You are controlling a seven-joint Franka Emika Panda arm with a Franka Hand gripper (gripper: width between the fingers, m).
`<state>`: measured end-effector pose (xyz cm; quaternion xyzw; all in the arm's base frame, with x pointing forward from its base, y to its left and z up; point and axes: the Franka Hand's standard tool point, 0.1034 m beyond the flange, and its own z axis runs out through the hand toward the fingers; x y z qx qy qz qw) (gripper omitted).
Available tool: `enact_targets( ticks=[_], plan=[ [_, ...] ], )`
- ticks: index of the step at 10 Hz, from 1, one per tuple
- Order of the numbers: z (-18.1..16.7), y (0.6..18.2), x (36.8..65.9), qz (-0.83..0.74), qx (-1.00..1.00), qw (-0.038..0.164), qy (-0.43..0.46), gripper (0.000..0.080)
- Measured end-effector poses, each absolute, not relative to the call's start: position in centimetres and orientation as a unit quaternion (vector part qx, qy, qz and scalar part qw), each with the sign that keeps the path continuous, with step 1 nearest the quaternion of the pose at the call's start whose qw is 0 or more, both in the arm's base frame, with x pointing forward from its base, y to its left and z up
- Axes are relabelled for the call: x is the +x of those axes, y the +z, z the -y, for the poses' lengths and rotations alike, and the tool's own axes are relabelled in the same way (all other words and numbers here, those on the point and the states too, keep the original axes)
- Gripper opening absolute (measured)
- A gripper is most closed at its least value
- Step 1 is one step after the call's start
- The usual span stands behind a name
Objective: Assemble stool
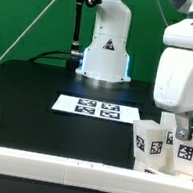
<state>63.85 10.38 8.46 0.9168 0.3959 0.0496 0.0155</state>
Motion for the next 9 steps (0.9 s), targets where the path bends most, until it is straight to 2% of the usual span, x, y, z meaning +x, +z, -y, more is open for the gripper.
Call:
enact_targets(
  ticks=[1,2,4,6,9],
  plan=[
    [-10.3,8.5,63.9,-0.395,0.917,0.016,0.050,0.0397],
    [-10.3,8.5,63.9,-0.386,0.921,0.015,0.050,0.0337],
    [-10.2,8.5,63.9,-0.367,0.929,0.014,0.050,0.0337],
    [-9.1,8.6,64.0,-0.282,0.959,0.006,0.040,0.0337],
    [-9.3,8.3,63.9,-0.098,0.994,0.000,0.056,0.0338]
  ],
)
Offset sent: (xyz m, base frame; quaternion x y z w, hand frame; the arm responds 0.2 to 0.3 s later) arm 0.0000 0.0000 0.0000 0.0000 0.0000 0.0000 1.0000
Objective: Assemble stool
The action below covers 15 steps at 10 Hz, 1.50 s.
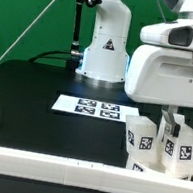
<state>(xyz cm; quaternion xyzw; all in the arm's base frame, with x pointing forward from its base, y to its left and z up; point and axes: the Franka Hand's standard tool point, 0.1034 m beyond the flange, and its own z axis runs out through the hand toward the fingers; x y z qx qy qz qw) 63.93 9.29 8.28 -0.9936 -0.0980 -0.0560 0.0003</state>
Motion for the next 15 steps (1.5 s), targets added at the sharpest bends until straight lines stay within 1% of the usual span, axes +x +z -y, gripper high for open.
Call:
enact_targets(
  ticks=[2,8,12,13,15],
  plan=[
    [-9.93,8.23,64.11,-0.033,-0.997,0.009,-0.072,0.0338],
    [-10.10,8.25,64.12,-0.230,-0.970,0.027,-0.069,0.0338],
    [-10.30,8.13,63.76,-0.481,-0.872,0.071,-0.056,0.0338],
    [-10.36,8.12,63.75,-0.529,-0.844,0.077,-0.050,0.0338],
    [-10.39,8.13,63.75,-0.580,-0.809,0.081,-0.044,0.0338]
  ],
)
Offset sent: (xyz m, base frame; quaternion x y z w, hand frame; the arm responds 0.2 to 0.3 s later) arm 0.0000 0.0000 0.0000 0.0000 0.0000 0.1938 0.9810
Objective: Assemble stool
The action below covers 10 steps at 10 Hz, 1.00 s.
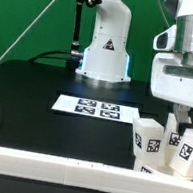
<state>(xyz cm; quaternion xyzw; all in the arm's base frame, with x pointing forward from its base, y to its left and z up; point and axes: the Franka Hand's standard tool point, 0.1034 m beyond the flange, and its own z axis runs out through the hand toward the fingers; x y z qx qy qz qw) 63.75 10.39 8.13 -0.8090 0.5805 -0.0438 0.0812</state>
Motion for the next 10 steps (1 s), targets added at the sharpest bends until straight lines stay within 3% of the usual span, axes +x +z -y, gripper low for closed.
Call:
enact_targets(
  ticks=[4,9,10],
  plan=[
    [-10.33,8.11,63.74,-0.681,-0.726,0.096,-0.029,0.0338],
    [-10.30,8.15,63.77,-0.860,-0.481,0.169,-0.026,0.0338],
    [-10.49,8.18,63.75,-0.872,-0.457,0.173,-0.019,0.0338]
  ],
)
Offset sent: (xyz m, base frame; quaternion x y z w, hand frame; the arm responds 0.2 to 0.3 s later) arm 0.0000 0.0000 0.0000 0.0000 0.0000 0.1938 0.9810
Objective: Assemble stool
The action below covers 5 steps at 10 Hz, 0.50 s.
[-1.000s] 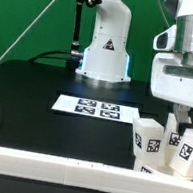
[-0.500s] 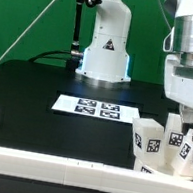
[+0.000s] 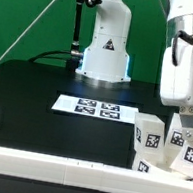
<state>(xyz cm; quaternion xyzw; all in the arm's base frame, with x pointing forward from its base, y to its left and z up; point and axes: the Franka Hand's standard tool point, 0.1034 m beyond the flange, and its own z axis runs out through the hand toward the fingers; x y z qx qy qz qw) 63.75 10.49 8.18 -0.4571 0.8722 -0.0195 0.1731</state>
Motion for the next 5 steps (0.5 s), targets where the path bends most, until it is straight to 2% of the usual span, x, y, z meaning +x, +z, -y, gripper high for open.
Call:
enact_targets(
  ticks=[2,4,5],
  plan=[
    [-10.63,8.04,63.60,-0.895,-0.409,0.177,-0.006,0.0338],
    [-10.35,8.01,63.33,-0.918,-0.346,0.195,0.000,0.0338],
    [-10.60,7.91,63.07,-0.926,-0.320,0.198,0.008,0.0338]
  ],
)
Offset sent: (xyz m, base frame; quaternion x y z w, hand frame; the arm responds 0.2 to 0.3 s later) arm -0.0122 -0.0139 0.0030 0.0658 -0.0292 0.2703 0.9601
